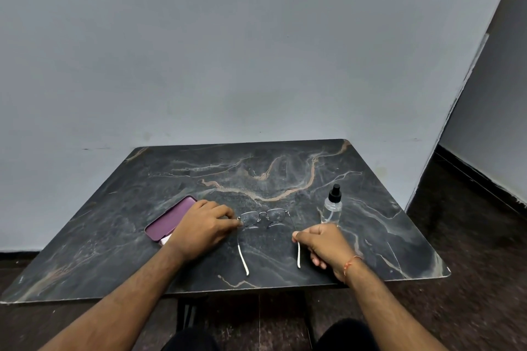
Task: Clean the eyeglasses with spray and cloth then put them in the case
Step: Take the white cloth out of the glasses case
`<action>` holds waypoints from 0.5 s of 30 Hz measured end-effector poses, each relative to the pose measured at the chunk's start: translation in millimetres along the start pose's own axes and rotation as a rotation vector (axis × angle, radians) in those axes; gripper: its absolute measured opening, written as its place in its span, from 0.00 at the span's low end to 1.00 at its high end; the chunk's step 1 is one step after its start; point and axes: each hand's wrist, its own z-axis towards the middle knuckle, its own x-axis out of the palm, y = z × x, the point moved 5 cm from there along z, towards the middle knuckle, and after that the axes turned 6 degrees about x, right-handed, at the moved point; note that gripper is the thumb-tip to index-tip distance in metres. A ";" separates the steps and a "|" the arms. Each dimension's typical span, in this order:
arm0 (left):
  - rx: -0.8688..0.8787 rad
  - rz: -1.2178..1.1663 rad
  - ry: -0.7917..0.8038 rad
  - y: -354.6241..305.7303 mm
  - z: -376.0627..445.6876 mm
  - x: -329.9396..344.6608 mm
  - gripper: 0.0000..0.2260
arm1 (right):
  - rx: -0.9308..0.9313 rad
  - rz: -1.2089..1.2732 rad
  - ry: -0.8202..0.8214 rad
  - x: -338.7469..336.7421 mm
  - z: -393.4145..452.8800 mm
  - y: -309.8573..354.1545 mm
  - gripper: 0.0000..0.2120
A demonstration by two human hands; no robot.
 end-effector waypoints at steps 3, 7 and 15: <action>-0.022 0.017 -0.031 -2.6 -4.4 0.0 0.16 | -0.013 -0.007 -0.011 1.0 -1.0 -0.2 0.13; -0.140 0.003 -0.119 -1.7 -22.1 -5.5 0.13 | -0.027 0.007 -0.029 0.3 -2.6 -1.1 0.14; -0.722 -0.029 -0.259 19.8 -109.1 -27.1 0.18 | -0.312 -0.037 -0.355 -3.0 -23.2 -1.4 0.07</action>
